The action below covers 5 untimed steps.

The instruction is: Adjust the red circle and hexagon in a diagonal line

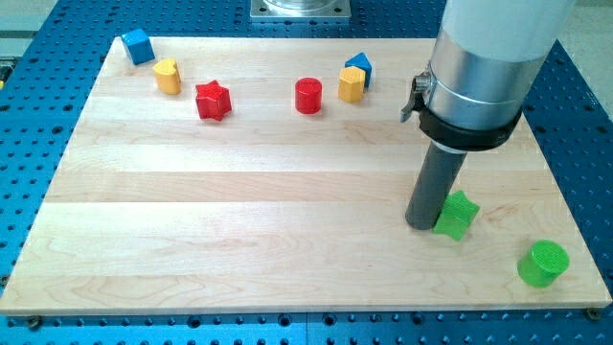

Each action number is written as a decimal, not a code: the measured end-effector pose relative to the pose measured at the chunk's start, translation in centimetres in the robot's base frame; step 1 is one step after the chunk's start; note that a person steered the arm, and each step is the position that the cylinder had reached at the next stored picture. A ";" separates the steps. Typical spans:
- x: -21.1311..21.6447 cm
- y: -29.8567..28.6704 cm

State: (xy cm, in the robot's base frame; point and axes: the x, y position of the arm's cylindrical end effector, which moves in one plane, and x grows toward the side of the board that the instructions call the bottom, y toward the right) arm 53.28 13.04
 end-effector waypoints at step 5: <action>-30.6 -1.7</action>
State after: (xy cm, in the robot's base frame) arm 22.73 11.39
